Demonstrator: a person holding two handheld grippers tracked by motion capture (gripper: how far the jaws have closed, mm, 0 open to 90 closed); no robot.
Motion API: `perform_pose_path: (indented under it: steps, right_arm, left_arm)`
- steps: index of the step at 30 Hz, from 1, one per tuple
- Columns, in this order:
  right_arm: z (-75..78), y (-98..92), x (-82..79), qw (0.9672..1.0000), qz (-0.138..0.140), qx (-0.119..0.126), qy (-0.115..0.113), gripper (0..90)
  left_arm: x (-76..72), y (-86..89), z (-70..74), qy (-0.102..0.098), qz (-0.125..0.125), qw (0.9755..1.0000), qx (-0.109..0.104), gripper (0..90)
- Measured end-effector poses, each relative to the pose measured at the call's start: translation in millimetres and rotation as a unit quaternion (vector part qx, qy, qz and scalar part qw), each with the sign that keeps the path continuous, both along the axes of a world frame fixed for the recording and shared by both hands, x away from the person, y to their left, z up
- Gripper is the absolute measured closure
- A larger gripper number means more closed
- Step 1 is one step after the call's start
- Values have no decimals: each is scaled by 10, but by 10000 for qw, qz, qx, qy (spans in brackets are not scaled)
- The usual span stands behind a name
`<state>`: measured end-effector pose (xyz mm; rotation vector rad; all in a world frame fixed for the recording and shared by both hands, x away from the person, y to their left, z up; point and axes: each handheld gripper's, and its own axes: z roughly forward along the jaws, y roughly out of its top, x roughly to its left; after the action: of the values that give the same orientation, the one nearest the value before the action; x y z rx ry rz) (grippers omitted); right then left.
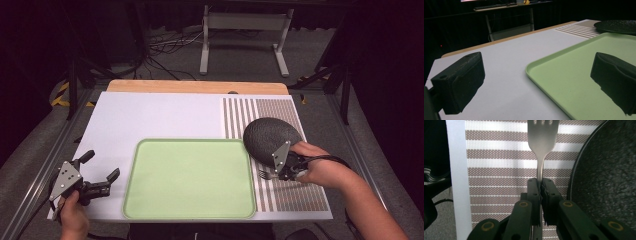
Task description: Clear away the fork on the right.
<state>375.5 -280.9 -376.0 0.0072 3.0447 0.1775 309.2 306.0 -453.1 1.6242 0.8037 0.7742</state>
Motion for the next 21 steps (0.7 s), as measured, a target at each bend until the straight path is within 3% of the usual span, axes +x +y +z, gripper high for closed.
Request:
perform_pose_path:
  steps: [4,12,21]
  right_arm:
    - [54,17,2,9999,41,127,-93,850]
    - [175,78,8,9984,-244,494,-136,850]
    - [299,293,26,9961,-345,787,-209,850]
  left_arm:
    - [1,0,-1,4,-5,10000,-3,0]
    - [2,3,-1,1,-4,10000,-5,0]
    - [0,2,1,-6,-2,10000,-2,0]
